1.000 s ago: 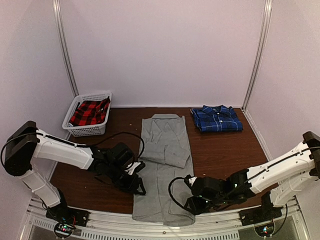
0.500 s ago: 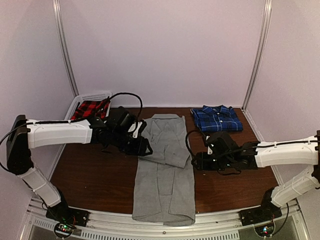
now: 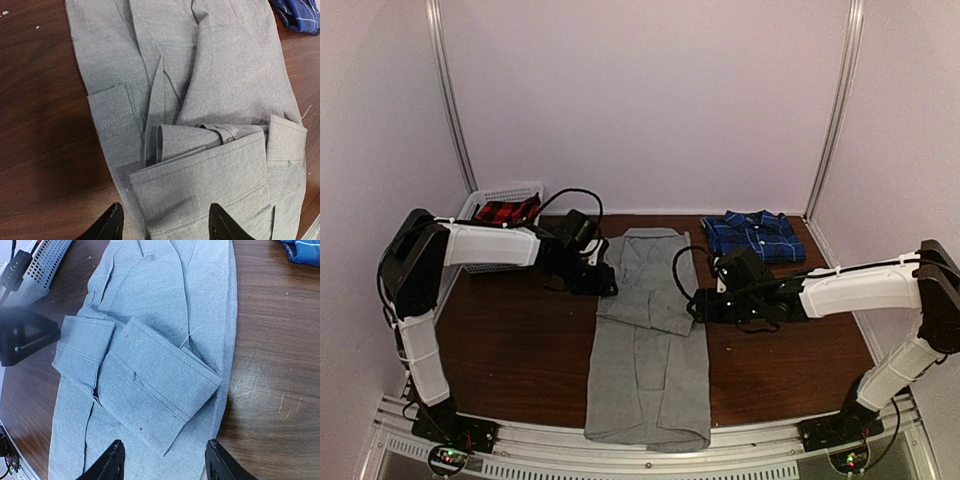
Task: Fold and stack the long sleeve shirts
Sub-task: Pick up the sleeve from the center of the board, then flatten out the crumpled shirt at the center of the board.
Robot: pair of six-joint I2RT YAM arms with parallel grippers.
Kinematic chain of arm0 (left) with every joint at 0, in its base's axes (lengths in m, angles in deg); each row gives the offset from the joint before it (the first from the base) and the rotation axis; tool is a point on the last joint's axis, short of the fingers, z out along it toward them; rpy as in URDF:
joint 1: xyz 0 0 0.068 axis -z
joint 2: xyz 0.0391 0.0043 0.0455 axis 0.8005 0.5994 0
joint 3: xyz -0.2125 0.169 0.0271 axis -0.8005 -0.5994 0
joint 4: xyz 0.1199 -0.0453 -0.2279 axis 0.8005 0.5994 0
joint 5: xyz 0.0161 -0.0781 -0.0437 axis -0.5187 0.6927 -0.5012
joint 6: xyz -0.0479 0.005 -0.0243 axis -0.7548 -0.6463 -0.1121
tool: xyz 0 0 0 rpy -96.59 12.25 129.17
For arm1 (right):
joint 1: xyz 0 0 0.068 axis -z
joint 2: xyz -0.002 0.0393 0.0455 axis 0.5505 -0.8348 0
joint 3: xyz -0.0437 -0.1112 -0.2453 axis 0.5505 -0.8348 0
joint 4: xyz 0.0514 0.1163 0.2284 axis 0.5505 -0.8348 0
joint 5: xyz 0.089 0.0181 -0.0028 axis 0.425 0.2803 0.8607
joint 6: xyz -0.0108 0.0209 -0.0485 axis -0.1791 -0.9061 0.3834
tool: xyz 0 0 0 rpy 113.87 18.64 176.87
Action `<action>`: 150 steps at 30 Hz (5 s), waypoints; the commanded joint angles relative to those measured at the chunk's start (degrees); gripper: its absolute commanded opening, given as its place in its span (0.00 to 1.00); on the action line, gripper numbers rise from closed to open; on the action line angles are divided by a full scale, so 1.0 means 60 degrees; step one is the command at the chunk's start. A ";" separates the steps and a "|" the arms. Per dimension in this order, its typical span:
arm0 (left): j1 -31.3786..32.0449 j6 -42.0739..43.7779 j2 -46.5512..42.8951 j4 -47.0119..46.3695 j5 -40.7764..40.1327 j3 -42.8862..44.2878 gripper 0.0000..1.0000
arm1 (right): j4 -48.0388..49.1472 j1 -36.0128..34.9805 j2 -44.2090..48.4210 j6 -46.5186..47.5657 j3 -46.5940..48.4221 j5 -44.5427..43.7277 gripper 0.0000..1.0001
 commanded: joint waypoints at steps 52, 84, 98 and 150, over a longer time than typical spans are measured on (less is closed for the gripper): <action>0.0006 0.0003 0.0300 -0.1360 0.2198 0.0044 0.04 | 0.1259 0.0187 -0.2370 -0.0177 0.1169 0.1040 0.43; 0.0006 -0.0140 0.0324 -0.1380 0.1955 -0.0115 0.00 | 0.0170 0.0008 -0.2922 -0.0005 0.2164 -0.0612 0.65; 0.0006 -0.0173 0.0270 -0.1417 0.1983 -0.0147 0.00 | -0.0612 -0.0388 -0.4179 0.0184 0.3674 -0.0811 0.60; -0.6030 0.1753 -0.0697 0.2960 -0.0614 0.8046 0.00 | -0.3421 0.8007 -0.0018 0.3055 0.6349 -0.0338 0.00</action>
